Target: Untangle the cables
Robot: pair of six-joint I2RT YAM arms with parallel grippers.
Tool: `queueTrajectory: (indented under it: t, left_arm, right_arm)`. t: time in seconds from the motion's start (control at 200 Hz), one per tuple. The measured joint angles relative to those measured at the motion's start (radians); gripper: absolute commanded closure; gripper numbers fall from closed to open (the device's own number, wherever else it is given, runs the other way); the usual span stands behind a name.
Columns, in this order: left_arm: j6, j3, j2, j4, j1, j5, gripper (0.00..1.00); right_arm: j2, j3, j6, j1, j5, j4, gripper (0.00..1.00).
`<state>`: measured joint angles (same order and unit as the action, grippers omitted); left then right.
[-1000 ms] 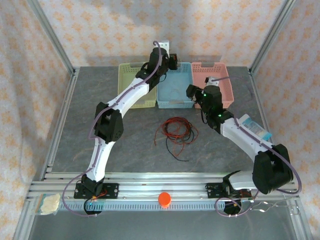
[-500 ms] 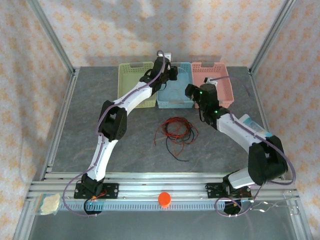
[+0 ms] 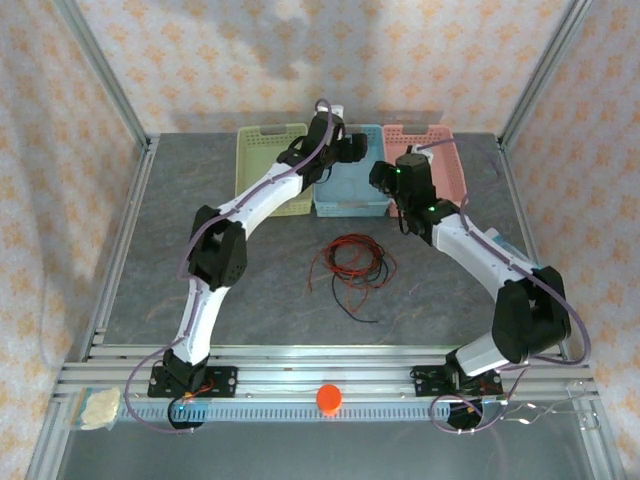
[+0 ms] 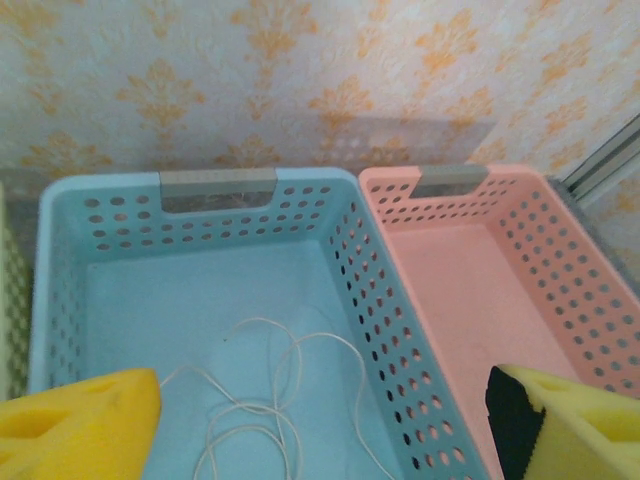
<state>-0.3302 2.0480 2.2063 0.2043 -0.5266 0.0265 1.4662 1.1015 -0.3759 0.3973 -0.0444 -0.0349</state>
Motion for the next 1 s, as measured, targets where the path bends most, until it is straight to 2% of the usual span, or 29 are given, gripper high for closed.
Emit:
queueTrajectory:
  t: [0.195,0.305,0.416,0.751,0.996]
  left_arm:
    - [0.001,-0.048,-0.19,0.064,-0.063,-0.156,0.14]
    - [-0.018,-0.114,-0.279,0.105,-0.093,-0.223,0.07]
    - [-0.065,-0.268,-0.376,0.131,-0.112,-0.27,0.01]
    - [-0.193,-0.803,-0.684,0.1,-0.129,-0.296,0.01]
    - [-0.23,-1.006,-0.863,0.05,-0.155,-0.322,0.01]
  right_arm:
    - [-0.056,0.0,0.016,0.0,0.0,-0.029,0.26]
    - [-0.075,0.0,0.026,0.006,-0.001,-0.048,0.25]
    - [-0.093,-0.02,0.034,0.03,-0.005,-0.06,0.25]
    - [-0.121,-0.137,0.002,0.116,-0.009,-0.109,0.27]
    - [-0.121,-0.189,-0.062,0.151,-0.001,-0.189,0.29]
